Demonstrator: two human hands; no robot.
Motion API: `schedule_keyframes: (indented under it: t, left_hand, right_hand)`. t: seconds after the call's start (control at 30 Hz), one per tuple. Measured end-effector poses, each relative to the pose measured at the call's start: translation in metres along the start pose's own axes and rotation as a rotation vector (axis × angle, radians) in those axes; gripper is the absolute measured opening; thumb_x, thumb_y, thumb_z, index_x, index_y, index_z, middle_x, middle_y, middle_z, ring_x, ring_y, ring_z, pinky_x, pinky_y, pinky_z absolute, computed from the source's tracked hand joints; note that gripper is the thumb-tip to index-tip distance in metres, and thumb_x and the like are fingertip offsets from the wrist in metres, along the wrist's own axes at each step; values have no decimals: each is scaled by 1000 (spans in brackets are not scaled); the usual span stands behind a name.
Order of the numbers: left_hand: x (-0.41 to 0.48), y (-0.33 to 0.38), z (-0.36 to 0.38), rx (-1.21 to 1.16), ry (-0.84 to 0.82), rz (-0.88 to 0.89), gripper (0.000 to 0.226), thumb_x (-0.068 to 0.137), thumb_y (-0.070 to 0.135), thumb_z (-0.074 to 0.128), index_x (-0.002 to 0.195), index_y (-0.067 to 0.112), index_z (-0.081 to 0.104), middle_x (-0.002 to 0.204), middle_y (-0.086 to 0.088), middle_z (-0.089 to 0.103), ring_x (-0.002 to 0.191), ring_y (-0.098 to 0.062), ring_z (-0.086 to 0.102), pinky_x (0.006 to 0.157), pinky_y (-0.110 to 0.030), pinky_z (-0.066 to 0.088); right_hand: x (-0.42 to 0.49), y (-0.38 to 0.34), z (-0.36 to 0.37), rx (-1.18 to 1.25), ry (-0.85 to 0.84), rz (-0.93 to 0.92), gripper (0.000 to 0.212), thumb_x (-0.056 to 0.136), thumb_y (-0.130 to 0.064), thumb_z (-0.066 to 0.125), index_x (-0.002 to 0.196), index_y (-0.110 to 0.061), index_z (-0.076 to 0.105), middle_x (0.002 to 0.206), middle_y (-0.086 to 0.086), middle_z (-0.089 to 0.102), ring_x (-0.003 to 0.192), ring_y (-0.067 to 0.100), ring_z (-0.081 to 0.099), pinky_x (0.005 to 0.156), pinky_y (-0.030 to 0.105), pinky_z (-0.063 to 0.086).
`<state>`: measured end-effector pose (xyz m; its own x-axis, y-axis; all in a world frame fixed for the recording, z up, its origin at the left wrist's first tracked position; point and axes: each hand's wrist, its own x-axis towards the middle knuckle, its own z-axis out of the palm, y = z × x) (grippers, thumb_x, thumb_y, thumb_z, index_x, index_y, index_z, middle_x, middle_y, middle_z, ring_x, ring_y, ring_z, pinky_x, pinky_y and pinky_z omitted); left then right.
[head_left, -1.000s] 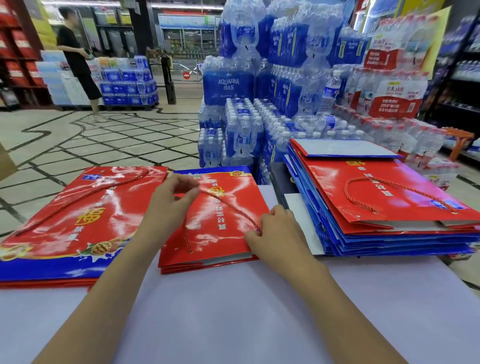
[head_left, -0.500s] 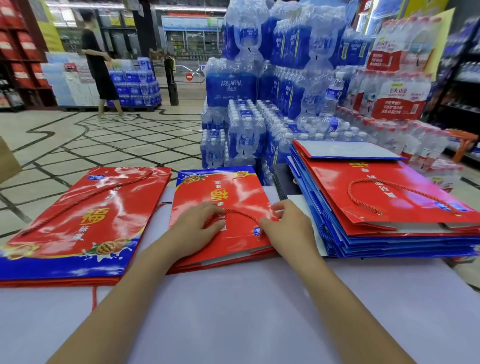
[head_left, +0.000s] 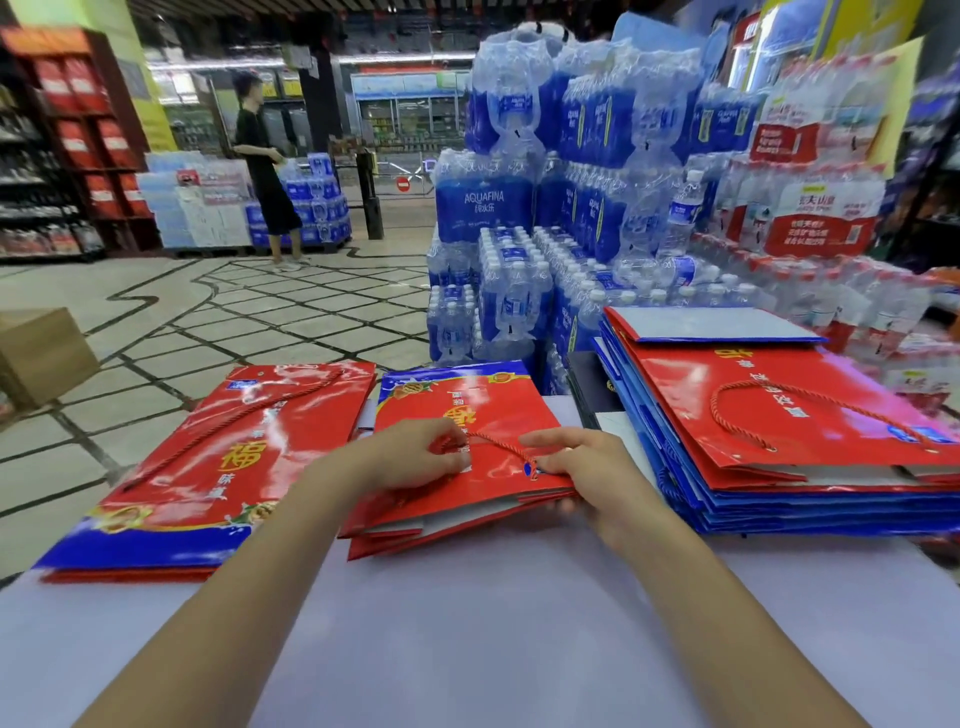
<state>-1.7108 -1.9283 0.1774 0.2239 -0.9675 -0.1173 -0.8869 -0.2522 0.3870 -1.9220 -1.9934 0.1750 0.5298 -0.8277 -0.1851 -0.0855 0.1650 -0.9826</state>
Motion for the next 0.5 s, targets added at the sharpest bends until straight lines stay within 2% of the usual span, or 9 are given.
schedule_keyframes:
  t: [0.1, 0.17, 0.2, 0.3, 0.4, 0.5]
  left_hand:
    - [-21, -4, -27, 42, 81, 73, 27, 101, 42, 42, 116, 27, 59, 110, 11, 60, 107, -12, 56, 92, -28, 42]
    - [-41, -15, -41, 30, 181, 87, 22, 103, 31, 40, 108, 28, 61, 103, 10, 63, 98, -11, 58, 85, -26, 43]
    - [-51, -22, -46, 28, 222, 89, 23, 103, 24, 41, 111, 27, 63, 106, 10, 64, 98, -10, 58, 88, -25, 44]
    - [-78, -38, -52, 40, 245, 137, 39, 95, 3, 51, 125, 25, 63, 121, 16, 59, 110, -1, 53, 95, -8, 37]
    - [-92, -40, -51, -21, 339, 240, 51, 88, 5, 64, 133, 29, 54, 132, 22, 48, 120, 12, 43, 97, 1, 26]
    - [-98, -36, -46, -167, 447, 308, 53, 85, 20, 67, 131, 40, 49, 133, 24, 47, 120, 22, 39, 100, -2, 28]
  right_hand:
    - [-5, -10, -5, 25, -17, -61, 35, 88, 7, 53, 93, -16, 79, 82, 8, 75, 51, 14, 57, 38, 22, 37]
    - [-7, -18, -7, 42, -26, -89, 35, 88, 9, 53, 95, -13, 78, 74, 7, 73, 42, 11, 51, 35, 21, 34]
    - [-9, -24, -8, 53, -29, -104, 34, 88, 10, 52, 96, -11, 77, 68, 7, 71, 37, 11, 46, 33, 20, 33]
    - [-17, -45, -8, 83, -37, -136, 33, 89, 12, 49, 96, -7, 75, 59, 6, 65, 36, 13, 42, 31, 19, 32]
    - [-27, -68, -8, 122, -37, -157, 32, 89, 13, 48, 99, -5, 73, 61, 9, 64, 39, 17, 43, 32, 19, 32]
    - [-40, -89, -11, 148, -42, -158, 30, 88, 13, 50, 97, -4, 73, 71, 12, 64, 43, 15, 45, 32, 17, 32]
